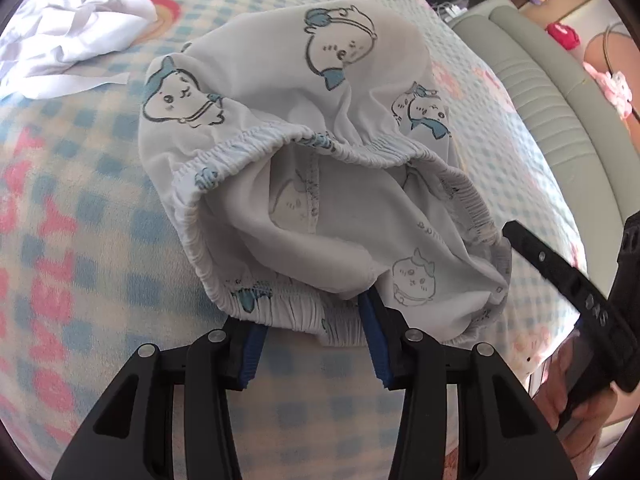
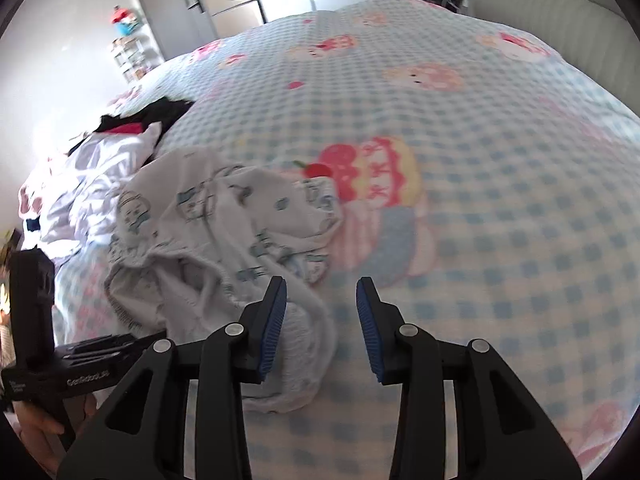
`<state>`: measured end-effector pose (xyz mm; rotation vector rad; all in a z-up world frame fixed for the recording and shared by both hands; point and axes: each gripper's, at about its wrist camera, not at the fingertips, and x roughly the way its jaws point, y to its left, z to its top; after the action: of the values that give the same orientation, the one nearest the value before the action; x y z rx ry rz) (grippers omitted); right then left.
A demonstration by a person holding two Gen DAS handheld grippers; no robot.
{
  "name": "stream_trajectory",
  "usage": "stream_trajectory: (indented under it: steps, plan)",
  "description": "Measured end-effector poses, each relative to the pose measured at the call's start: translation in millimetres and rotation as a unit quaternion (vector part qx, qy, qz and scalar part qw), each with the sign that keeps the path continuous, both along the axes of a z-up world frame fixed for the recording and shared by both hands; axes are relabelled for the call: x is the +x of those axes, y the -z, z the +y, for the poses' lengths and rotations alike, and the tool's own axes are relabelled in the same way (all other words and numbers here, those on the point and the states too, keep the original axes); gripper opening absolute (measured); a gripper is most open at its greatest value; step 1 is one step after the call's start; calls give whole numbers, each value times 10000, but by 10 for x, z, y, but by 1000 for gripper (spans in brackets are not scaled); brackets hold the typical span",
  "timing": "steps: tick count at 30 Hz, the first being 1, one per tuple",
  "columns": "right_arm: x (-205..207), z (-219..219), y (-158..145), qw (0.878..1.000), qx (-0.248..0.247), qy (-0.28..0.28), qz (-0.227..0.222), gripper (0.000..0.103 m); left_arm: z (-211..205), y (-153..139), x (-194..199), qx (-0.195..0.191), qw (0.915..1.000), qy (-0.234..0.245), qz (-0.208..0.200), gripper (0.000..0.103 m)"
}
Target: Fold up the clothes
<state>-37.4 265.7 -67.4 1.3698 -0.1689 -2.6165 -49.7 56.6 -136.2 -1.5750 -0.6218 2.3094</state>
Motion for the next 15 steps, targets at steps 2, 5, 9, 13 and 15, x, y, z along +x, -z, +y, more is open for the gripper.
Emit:
stream_trajectory:
  steps: [2,5,9,13,15]
  plan:
    - [-34,-215,45,9992,-49,-376,-103,45,-2,7,-18,-20,10000,11,8,39]
    - [-113,-455,146,9974,269,-622,-254,52,17,1,-39,-82,9999,61,23,27]
    - [-215,-727,255,9932,668,-862,-402,49,42,-7,-67,-166,9998,128,42,18]
    - [-284,-656,178,9948,885,-467,-166,22,47,-87,-84,-336,9993,117,145,11]
    - [-319,-621,140,9947,993,-269,-48,17,38,-174,-86,-480,9985,59,252,10]
